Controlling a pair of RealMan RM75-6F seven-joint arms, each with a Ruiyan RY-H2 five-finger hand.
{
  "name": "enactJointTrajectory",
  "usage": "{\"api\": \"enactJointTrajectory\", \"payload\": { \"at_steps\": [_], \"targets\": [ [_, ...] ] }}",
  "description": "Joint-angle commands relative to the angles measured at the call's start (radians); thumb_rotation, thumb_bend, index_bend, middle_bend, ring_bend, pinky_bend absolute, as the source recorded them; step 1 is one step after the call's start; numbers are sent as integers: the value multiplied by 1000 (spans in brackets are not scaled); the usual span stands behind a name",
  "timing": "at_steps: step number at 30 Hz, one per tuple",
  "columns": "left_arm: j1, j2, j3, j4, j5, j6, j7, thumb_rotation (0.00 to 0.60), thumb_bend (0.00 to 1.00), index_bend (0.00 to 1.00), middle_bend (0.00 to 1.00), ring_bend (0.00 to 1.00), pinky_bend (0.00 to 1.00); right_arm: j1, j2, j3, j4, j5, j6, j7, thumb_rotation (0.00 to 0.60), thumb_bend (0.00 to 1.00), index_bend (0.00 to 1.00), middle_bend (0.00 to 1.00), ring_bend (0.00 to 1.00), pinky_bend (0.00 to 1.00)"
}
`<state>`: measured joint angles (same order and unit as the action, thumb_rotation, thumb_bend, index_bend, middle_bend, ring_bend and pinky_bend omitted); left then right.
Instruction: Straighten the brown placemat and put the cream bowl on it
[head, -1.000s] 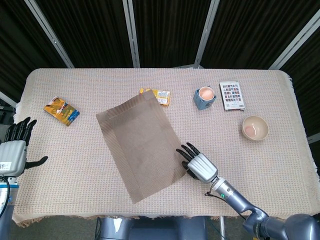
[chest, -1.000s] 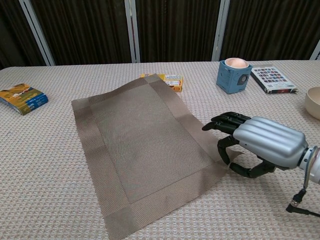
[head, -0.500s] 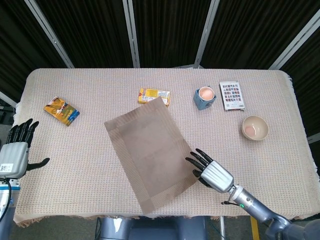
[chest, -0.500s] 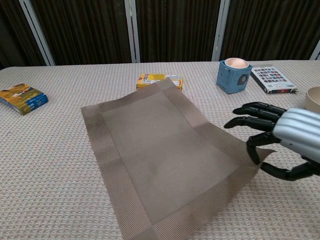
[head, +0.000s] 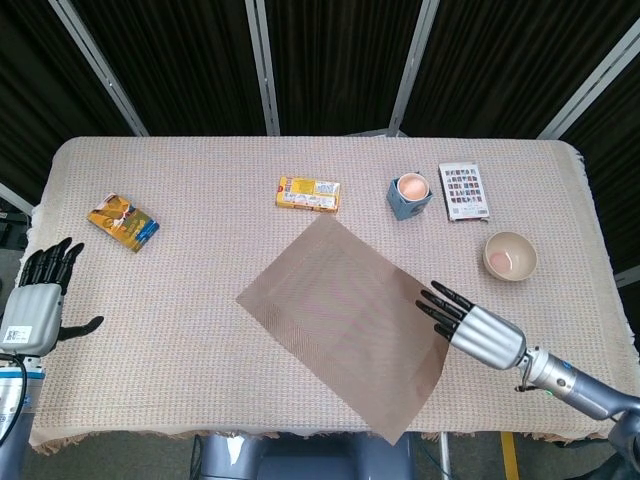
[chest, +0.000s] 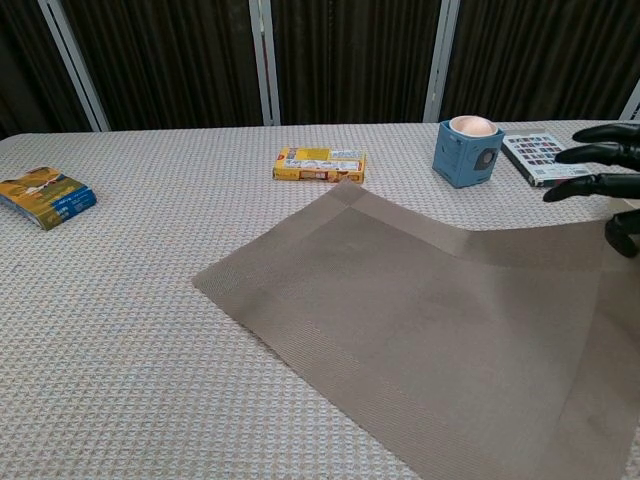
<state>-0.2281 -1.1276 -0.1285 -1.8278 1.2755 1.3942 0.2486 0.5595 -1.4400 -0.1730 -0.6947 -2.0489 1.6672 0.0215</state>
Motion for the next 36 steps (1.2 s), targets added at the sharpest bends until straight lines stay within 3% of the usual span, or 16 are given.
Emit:
{"api": "enactJointTrajectory", "payload": {
  "at_steps": [1,16,17,19,20,21,24,30,36],
  "targets": [
    [-1,-4,0,5,-6,-3,5,600,0,0,0,0,0,79,-4,27,78,-8,-61,-18,600,379,745,142,0,0],
    [3,-3,1,30,-21,-8,0,600,0,0,0,0,0,213,-97,62,195,7,-141,-54,600,315,737,149,0,0],
    [3,-3,2,32,-21,-9,-1,600,0,0,0,0,0,219,-105,66,202,11,-141,-59,600,283,639,138,0,0],
    [3,-4,3,33,-20,-11,-3,600,0,0,0,0,0,223,-115,74,212,22,-143,-64,600,159,307,74,0,0],
    [2,-4,5,33,-18,-13,-3,600,0,0,0,0,0,221,-122,85,218,37,-146,-69,600,75,95,30,0,0],
    [2,-4,6,33,-17,-13,-3,600,0,0,0,0,0,218,-126,92,221,48,-151,-73,600,15,0,2,0,0],
    [3,-3,12,34,0,-12,-5,600,0,0,0,0,0,182,-142,144,195,135,-170,-72,600,0,0,0,0,0],
    [-13,-6,41,61,67,-46,-31,600,0,0,0,0,0,80,-86,223,9,283,-138,-60,600,0,0,0,0,0],
    [-55,-52,77,132,179,-99,-73,600,2,26,0,0,0,-58,80,250,-388,431,-151,-94,600,0,0,0,0,0]
  ]
}}
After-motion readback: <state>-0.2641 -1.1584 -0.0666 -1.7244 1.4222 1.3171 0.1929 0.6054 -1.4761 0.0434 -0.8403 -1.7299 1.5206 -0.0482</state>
